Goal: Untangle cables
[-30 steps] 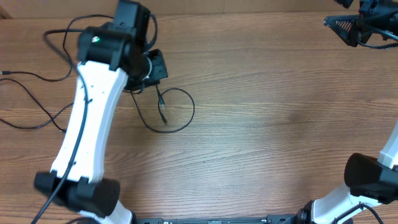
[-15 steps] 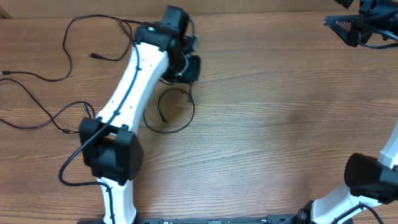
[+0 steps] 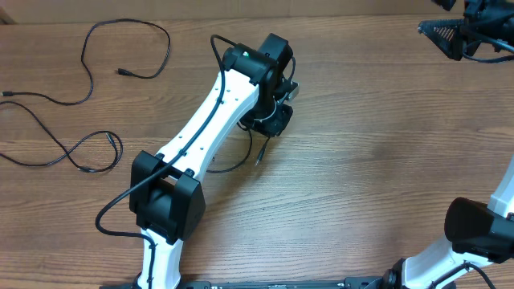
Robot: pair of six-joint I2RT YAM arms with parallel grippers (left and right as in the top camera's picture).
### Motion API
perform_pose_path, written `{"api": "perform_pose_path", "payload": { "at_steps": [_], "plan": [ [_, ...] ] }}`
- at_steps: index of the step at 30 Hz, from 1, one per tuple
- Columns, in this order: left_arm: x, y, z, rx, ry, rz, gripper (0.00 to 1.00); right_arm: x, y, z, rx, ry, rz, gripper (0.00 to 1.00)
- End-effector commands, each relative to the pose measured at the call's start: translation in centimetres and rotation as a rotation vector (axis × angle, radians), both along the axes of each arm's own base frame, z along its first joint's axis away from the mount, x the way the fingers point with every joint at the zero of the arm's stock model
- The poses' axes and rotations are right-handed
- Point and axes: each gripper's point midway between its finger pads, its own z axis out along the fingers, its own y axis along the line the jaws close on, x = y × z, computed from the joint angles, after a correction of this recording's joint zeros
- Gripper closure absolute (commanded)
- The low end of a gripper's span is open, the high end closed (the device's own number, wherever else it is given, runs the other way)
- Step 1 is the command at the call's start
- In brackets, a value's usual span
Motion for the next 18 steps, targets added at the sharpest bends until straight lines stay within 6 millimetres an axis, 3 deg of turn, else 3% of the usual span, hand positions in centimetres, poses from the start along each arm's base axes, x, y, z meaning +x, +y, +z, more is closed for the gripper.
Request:
{"api": "perform_pose_path", "payload": {
  "at_steps": [1, 18],
  "plan": [
    [-0.6, 0.1, -0.7, 0.032, 0.013, -0.038, 0.96, -0.1, -0.2, 0.4, -0.011, -0.019, -0.004, 0.00],
    [-6.3, 3.9, -7.0, 0.181, 0.251, -0.038, 0.92, -0.1, -0.2, 0.4, -0.011, -0.019, -0.004, 0.00]
  ]
}}
